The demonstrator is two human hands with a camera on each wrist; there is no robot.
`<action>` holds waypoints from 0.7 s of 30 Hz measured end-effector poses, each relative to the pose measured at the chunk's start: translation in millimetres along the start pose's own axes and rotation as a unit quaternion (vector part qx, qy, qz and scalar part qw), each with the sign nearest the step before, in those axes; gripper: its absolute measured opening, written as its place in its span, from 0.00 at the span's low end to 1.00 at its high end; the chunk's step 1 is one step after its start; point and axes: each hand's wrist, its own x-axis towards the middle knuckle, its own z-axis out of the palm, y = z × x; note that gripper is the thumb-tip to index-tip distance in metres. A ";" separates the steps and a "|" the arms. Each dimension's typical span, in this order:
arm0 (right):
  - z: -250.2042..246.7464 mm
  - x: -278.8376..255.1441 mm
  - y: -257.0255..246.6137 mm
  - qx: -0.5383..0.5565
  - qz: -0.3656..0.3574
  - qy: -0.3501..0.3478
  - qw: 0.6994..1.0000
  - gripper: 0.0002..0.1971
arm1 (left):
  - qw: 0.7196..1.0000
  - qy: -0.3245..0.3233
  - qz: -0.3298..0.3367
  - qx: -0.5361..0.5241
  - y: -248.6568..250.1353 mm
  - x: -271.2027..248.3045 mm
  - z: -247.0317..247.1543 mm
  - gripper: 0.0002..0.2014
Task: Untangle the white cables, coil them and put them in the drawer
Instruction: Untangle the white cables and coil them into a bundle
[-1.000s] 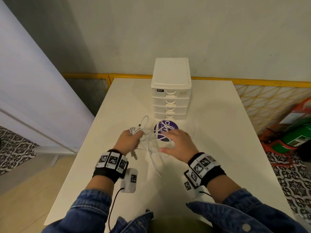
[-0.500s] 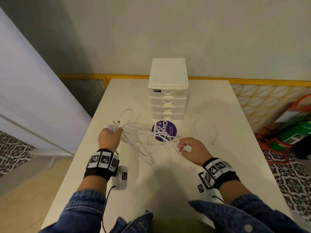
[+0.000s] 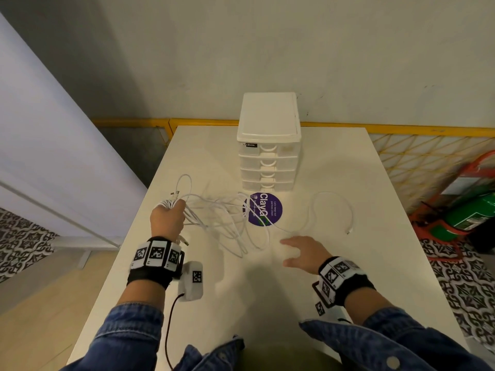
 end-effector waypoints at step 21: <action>20.2 15.7 -62.5 0.026 -0.166 -0.027 0.985 0.11 | 0.997 -0.061 -0.009 -0.041 2.2 -14.5 4.8 0.13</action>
